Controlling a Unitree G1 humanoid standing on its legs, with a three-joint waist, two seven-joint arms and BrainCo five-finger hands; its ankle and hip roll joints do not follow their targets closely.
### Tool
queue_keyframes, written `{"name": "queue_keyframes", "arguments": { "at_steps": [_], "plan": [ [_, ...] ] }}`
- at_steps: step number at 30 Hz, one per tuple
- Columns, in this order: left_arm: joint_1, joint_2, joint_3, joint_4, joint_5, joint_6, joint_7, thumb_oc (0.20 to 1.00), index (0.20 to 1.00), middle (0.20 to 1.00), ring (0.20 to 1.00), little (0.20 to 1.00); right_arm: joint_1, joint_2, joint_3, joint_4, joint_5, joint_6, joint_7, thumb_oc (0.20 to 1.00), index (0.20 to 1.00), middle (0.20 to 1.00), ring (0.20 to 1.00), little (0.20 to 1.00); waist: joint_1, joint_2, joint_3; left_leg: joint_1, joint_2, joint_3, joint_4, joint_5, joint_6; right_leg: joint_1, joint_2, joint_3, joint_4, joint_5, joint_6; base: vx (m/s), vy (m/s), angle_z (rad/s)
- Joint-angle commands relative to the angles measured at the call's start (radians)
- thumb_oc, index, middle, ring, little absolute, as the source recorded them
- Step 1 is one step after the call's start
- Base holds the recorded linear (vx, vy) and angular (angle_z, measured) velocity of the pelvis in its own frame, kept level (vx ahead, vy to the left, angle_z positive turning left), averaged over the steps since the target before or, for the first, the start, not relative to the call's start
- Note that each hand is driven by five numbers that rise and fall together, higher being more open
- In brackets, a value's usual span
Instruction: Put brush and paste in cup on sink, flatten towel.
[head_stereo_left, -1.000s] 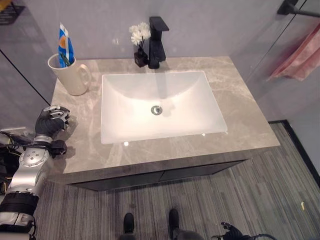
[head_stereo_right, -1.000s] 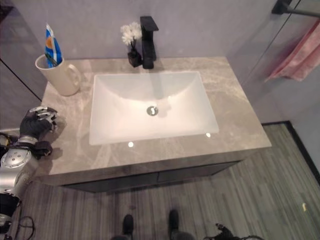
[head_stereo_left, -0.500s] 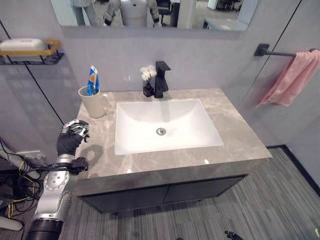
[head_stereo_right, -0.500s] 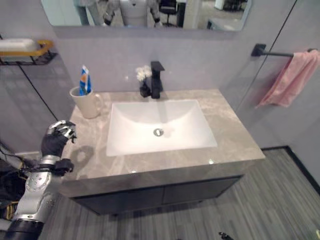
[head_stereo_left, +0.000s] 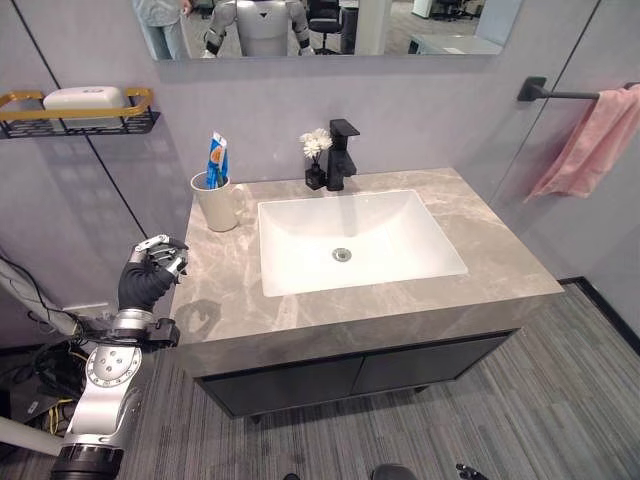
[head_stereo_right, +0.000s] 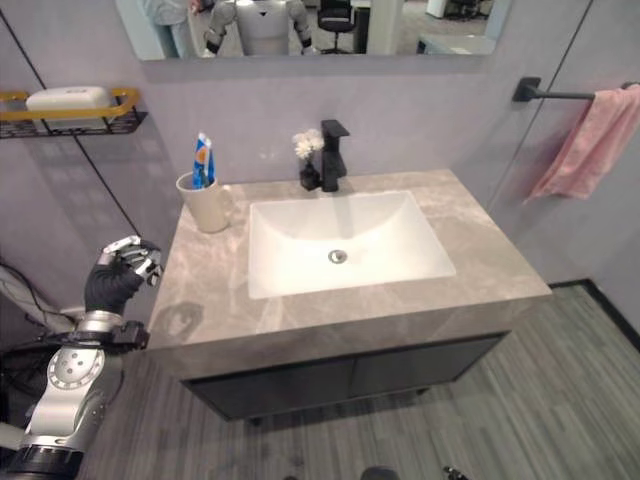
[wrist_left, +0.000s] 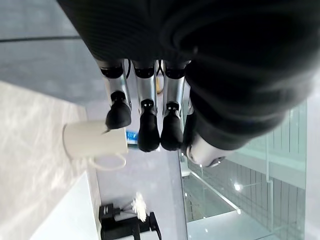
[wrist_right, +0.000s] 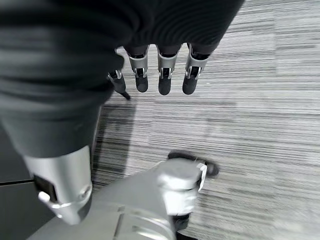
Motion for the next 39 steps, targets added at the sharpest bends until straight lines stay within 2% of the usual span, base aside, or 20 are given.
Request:
{"name": "queue_keyframes", "arguments": {
  "at_steps": [1,2,4,6,12,14,16,17,20,22,23,24,25,26,28,29,31,36,39],
  "plan": [
    [-0.011,0.005,0.056,-0.081,0.024,-0.060,0.012,0.200,0.200,0.200,0.200,0.200,-0.045,-0.028,0.042,0.011,0.037,-0.043,-0.007,1.000,1.000,1.000,1.000,1.000,-0.018,-0.007,-0.017,0.065,-0.077,-0.008,0.090,-0.138,0.025,-0.027,-0.006,-0.089,-0.121,0.149,0.002,0.06,-0.022,0.05],
    [-0.004,0.002,0.062,-0.082,0.030,-0.058,0.013,0.200,0.200,0.200,0.200,0.200,-0.047,-0.025,0.045,0.007,0.034,-0.043,-0.006,1.000,1.000,1.000,1.000,1.000,-0.010,-0.010,-0.016,0.069,-0.075,-0.003,0.096,-0.142,0.020,-0.013,-0.023,-0.131,-0.140,0.149,0.003,0.04,-0.022,0.01],
    [0.007,-0.004,0.063,-0.087,0.035,-0.057,0.008,0.200,0.200,0.200,0.200,0.200,-0.051,-0.026,0.054,0.005,0.031,-0.043,-0.006,1.000,1.000,1.000,1.000,1.000,-0.007,-0.014,-0.017,0.076,-0.071,-0.001,0.101,-0.145,0.014,0.022,-0.027,-0.142,-0.176,0.148,0.007,0.07,-0.059,-0.16],
    [0.019,-0.017,0.063,-0.091,0.014,-0.068,-0.002,0.200,0.200,0.200,0.200,0.200,-0.067,-0.034,0.059,0.010,0.033,-0.045,-0.008,1.000,1.000,1.000,1.000,1.000,-0.003,-0.016,-0.028,0.083,-0.062,0.003,0.103,-0.149,0.007,0.051,-0.002,-0.111,-0.203,0.143,0.003,0.12,-0.103,-0.03],
    [-0.001,-0.036,0.047,-0.079,-0.016,-0.074,0.003,0.200,0.200,0.200,0.200,0.200,-0.083,-0.064,0.062,0.001,0.040,-0.050,-0.018,1.000,1.000,1.000,1.000,1.000,-0.005,-0.016,-0.042,0.095,-0.028,0.010,0.108,-0.154,-0.022,0.103,0.025,-0.084,-0.258,0.128,-0.015,0.13,-0.135,-0.08],
    [-0.041,-0.054,0.010,-0.070,-0.032,-0.080,0.001,0.200,0.200,0.200,0.200,0.200,-0.082,-0.096,0.060,0.010,0.026,-0.052,-0.033,1.000,1.000,1.000,1.000,1.000,-0.002,-0.027,-0.003,-0.008,-0.017,0.002,0.350,-0.099,-0.079,0.141,0.027,-0.081,-0.283,0.127,-0.046,0.08,-0.219,0.17],
    [-0.056,-0.057,0.000,-0.066,-0.042,-0.088,0.002,0.200,0.200,0.200,0.200,0.200,-0.082,-0.113,0.059,0.010,0.010,-0.050,-0.040,1.000,1.000,1.000,1.000,1.000,0.001,-0.027,0.020,-0.080,-0.014,-0.023,0.457,-0.054,-0.105,0.153,0.023,-0.085,-0.291,0.126,-0.061,0.03,-0.059,0.22],
    [-0.071,-0.062,-0.004,-0.060,-0.051,-0.090,0.007,0.200,0.200,0.200,0.200,0.200,-0.076,-0.122,0.055,0.013,0.001,-0.049,-0.048,1.000,1.000,1.000,1.000,1.000,0.001,-0.031,0.031,-0.146,0.001,-0.014,0.414,-0.052,-0.100,0.170,0.001,-0.099,-0.313,0.123,-0.060,0.06,0.001,0.15],
    [-0.064,-0.054,-0.003,-0.063,-0.049,-0.089,0.008,0.200,0.200,0.200,0.200,0.200,-0.074,-0.121,0.047,0.028,0.001,-0.049,-0.055,1.000,1.000,1.000,1.000,1.000,0.008,-0.044,0.031,-0.189,0.013,-0.017,0.338,-0.063,-0.085,0.187,-0.017,-0.095,-0.332,0.120,-0.049,0.12,0.049,0.28],
    [-0.046,-0.046,0.013,-0.081,-0.046,-0.093,0.022,0.200,0.200,0.200,0.200,0.200,-0.075,-0.118,0.056,0.036,-0.014,-0.049,-0.057,1.000,1.000,1.000,1.000,1.000,0.031,-0.041,0.041,-0.245,0.032,-0.077,0.245,0.022,-0.102,0.197,-0.015,-0.074,-0.325,0.111,-0.041,0.13,0.072,0.01],
    [-0.046,-0.046,0.013,-0.081,-0.046,-0.093,0.022,0.200,0.200,0.200,0.200,0.200,-0.075,-0.118,0.056,0.036,-0.014,-0.049,-0.057,1.000,1.000,1.000,1.000,1.000,0.031,-0.042,0.041,-0.244,0.032,-0.077,0.244,0.023,-0.102,0.198,-0.016,-0.074,-0.324,0.111,-0.041,0.18,0.129,-0.15],
    [-0.030,-0.041,0.027,-0.094,-0.036,-0.099,0.032,0.200,0.200,0.200,0.200,0.200,-0.073,-0.116,0.064,0.035,-0.023,-0.052,-0.060,1.000,1.000,1.000,1.000,1.000,0.042,-0.027,0.050,-0.282,0.064,-0.109,0.179,0.096,-0.124,0.213,-0.012,-0.052,-0.320,0.095,-0.035,0.17,0.138,-0.28],
    [-0.026,-0.039,0.033,-0.096,-0.030,-0.103,0.039,0.200,0.200,0.200,0.200,0.200,-0.074,-0.113,0.069,0.045,-0.028,-0.051,-0.059,1.000,1.000,1.000,1.000,1.000,0.048,-0.021,0.050,-0.284,0.069,-0.116,0.171,0.115,-0.129,0.218,-0.014,-0.044,-0.319,0.090,-0.034,0.25,0.210,-0.56],
    [-0.014,-0.039,0.049,-0.102,-0.031,-0.104,0.037,0.200,0.200,0.200,0.200,0.200,-0.080,-0.103,0.074,0.053,-0.033,-0.048,-0.050,1.000,1.000,1.000,1.000,1.000,0.055,-0.017,0.043,-0.246,0.064,-0.125,0.151,0.079,-0.119,0.223,-0.016,-0.025,-0.314,0.077,-0.026,0.20,0.178,-1.00],
    [0.009,-0.040,0.067,-0.113,-0.027,-0.102,0.027,0.200,0.200,0.200,0.200,0.200,-0.079,-0.094,0.076,0.058,-0.034,-0.054,-0.043,1.000,1.000,1.000,1.000,1.000,0.066,-0.012,0.024,-0.229,0.049,-0.138,0.159,0.064,-0.114,0.234,-0.027,-0.009,-0.326,0.076,-0.020,0.28,0.252,-1.23],
    [0.052,-0.023,0.097,-0.142,-0.022,-0.103,0.009,0.200,0.200,0.200,0.200,0.200,-0.077,-0.073,0.068,0.062,-0.030,-0.052,-0.035,1.000,1.000,1.000,1.000,1.000,0.071,-0.012,0.007,-0.208,0.028,-0.116,0.173,0.036,-0.098,0.255,-0.057,0.006,-0.324,0.070,-0.003,0.36,0.333,-0.95],
    [0.087,-0.019,0.115,-0.167,-0.025,-0.100,0.000,0.200,0.200,0.200,0.200,0.200,-0.071,-0.059,0.066,0.048,-0.031,-0.051,-0.028,1.000,1.000,1.000,1.000,1.000,0.073,-0.013,0.000,-0.195,0.013,-0.094,0.180,0.009,-0.078,0.260,-0.079,0.017,-0.319,0.069,0.009,0.25,0.253,-0.60],
    [0.186,-0.009,0.174,-0.210,-0.051,-0.099,-0.019,0.200,0.200,0.200,0.200,0.200,-0.058,-0.043,0.084,0.031,-0.063,-0.059,-0.016,1.000,1.000,1.000,1.000,1.000,0.098,-0.011,-0.009,-0.211,-0.010,-0.063,0.209,-0.036,-0.052,0.226,-0.111,0.024,-0.314,0.081,0.035,0.06,0.131,-0.18],
    [0.234,-0.005,0.212,-0.220,-0.058,-0.099,-0.023,0.200,0.200,0.200,0.200,0.200,-0.052,-0.040,0.086,0.047,-0.078,-0.058,-0.013,1.000,1.000,1.000,1.000,1.000,0.113,-0.012,-0.019,-0.208,-0.012,-0.064,0.200,-0.039,-0.048,0.223,-0.118,0.014,-0.324,0.091,0.043,0.05,0.055,0.05]
  ]
}}
